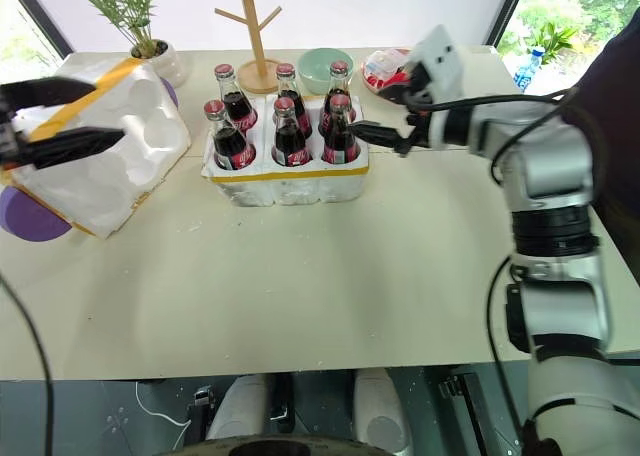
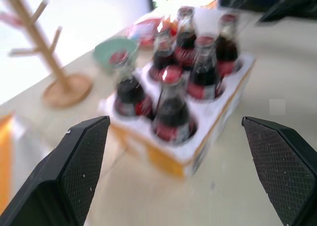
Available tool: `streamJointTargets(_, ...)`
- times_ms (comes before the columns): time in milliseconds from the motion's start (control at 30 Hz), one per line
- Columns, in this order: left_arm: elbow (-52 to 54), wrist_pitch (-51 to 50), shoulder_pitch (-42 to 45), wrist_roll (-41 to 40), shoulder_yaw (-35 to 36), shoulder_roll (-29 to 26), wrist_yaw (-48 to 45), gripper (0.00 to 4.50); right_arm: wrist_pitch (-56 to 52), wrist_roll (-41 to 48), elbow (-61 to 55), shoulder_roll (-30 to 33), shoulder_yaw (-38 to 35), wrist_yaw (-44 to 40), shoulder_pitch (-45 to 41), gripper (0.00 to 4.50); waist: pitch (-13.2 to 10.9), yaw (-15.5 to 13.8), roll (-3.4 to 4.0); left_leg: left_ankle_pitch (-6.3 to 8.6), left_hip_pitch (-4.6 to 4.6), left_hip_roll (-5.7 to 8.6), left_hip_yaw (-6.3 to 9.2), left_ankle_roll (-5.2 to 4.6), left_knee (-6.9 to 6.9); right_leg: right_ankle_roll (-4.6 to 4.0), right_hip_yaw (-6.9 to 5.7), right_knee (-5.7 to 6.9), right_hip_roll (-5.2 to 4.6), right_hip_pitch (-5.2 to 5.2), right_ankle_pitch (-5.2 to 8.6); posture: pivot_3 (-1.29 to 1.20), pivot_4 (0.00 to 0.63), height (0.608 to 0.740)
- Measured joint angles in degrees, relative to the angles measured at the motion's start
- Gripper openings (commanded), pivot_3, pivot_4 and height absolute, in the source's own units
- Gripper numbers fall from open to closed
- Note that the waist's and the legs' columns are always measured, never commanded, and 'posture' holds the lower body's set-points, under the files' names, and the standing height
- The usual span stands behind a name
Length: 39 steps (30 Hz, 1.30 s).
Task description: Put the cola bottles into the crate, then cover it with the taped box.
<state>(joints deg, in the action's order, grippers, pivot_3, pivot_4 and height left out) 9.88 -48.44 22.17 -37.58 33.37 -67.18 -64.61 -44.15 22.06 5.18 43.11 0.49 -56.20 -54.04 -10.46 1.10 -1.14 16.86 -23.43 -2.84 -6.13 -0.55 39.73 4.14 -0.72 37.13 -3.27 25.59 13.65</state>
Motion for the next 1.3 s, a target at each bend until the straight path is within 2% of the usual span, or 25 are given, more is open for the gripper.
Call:
streamJointTargets(100,1.22,-2.63,-10.15,3.82,8.07,-4.42,-2.37,4.50,-1.72,2.19,-0.44,3.98,-1.21,-4.40,-0.46,4.47,0.00,0.00,-0.01,-0.01,0.03,0.00,-0.04,0.02,-0.02,-0.11,0.00,-0.02,0.00,0.01,0.06,0.00,0.150,0.740)
streamJointTargets(200,-2.09,-4.31,-19.65,11.55,13.84,-8.16,-2.61,4.50,-1.91,4.63,-1.16,6.68,-1.83,-8.61,-0.80,4.47,0.00,0.02,0.04,-0.01,0.14,0.02,-0.17,0.03,-0.18,-0.17,0.01,-0.03,-0.09,0.02,0.10,0.00,0.150,0.740)
streamJointTargets(300,-7.13,-4.45,-24.39,16.27,14.73,-8.64,-2.36,4.50,-2.07,6.89,-2.11,7.05,-2.06,-11.41,-0.81,4.47,0.00,0.01,0.03,-0.09,0.17,0.01,-0.20,0.17,-0.37,-0.19,0.01,-0.04,-0.13,0.09,0.10,0.00,0.150,0.740)
streamJointTargets(400,-11.26,-3.57,-24.78,18.26,13.61,-9.41,-2.26,4.50,-1.40,7.18,-2.96,6.64,-1.21,-12.35,-0.66,4.47,0.02,-0.20,-0.01,-0.12,0.06,0.01,-0.23,0.23,-0.45,-0.20,0.01,-0.02,-0.22,0.26,0.09,0.00,0.150,0.740)
streamJointTargets(500,-14.10,-1.62,-24.41,19.63,11.41,-10.48,-1.65,4.50,-0.96,7.62,-4.10,6.17,-0.71,-13.17,0.06,4.47,0.01,-0.30,0.00,-0.12,0.00,0.05,-0.30,0.22,-0.52,-0.19,0.03,-0.01,-0.31,0.38,0.08,0.00,0.150,0.740)
streamJointTargets(600,-18.43,0.46,-21.02,19.84,5.98,-10.49,-1.06,4.50,-0.77,8.65,-5.54,6.47,-0.91,-14.41,0.58,4.47,0.01,-0.31,0.00,-0.11,-0.04,0.06,-0.37,0.21,-0.55,-0.06,0.05,0.02,-0.29,0.48,0.01,0.00,0.150,0.740)
streamJointTargets(800,-27.94,6.28,-9.36,21.00,-9.07,-10.18,0.21,4.50,-1.91,10.87,-8.22,6.60,-3.07,-12.03,0.90,4.47,0.02,-0.30,-0.01,-0.12,-0.08,0.11,-0.60,0.22,-0.55,-0.06,0.11,0.10,-0.25,0.60,-0.02,0.00,0.150,0.740)
streamJointTargets(933,-34.99,10.05,1.90,23.68,-19.06,-7.70,0.64,4.50,-2.83,12.53,-11.82,7.19,-4.36,-10.52,2.51,4.47,0.03,-0.43,-0.04,-0.12,-0.10,0.13,-0.70,0.22,-0.53,-0.05,0.12,0.11,-0.22,0.61,-0.03,0.00,0.150,0.740)
streamJointTargets(1033,-39.24,11.50,6.86,25.27,-23.74,-6.21,0.14,3.56,-3.25,13.12,-12.99,7.56,-5.28,-9.76,3.24,4.50,0.04,-0.38,-0.06,-0.12,-0.10,0.13,-0.74,0.22,-0.52,-0.04,0.13,0.11,-0.22,0.61,-0.04,0.00,0.150,0.740)
streamJointTargets(1233,-46.24,15.10,12.74,28.63,-29.00,-4.45,-1.52,0.45,-3.95,13.26,-13.46,7.75,-6.41,-6.38,3.33,4.50,0.05,-0.29,-0.07,-0.12,-0.09,0.10,-0.80,0.21,-0.52,-0.05,0.20,0.14,-0.15,0.67,-0.03,0.00,0.150,0.740)
streamJointTargets(1267,-46.99,15.61,13.42,28.79,-29.45,-4.35,-1.63,0.26,-3.96,13.24,-13.46,7.75,-6.49,-5.92,3.33,4.50,0.06,-0.31,-0.07,-0.12,-0.08,0.11,-0.80,0.21,-0.51,-0.05,0.22,0.14,-0.15,0.66,-0.04,0.00,0.150,0.740)
streamJointTargets(1300,-47.54,16.17,14.08,29.12,-29.90,-4.10,-1.66,0.26,-3.97,13.24,-13.45,7.75,-6.52,-5.55,3.32,4.50,0.06,-0.33,-0.07,-0.12,-0.07,0.11,-0.82,0.21,-0.50,-0.04,0.22,0.16,-0.16,0.66,-0.04,0.00,0.150,0.740)
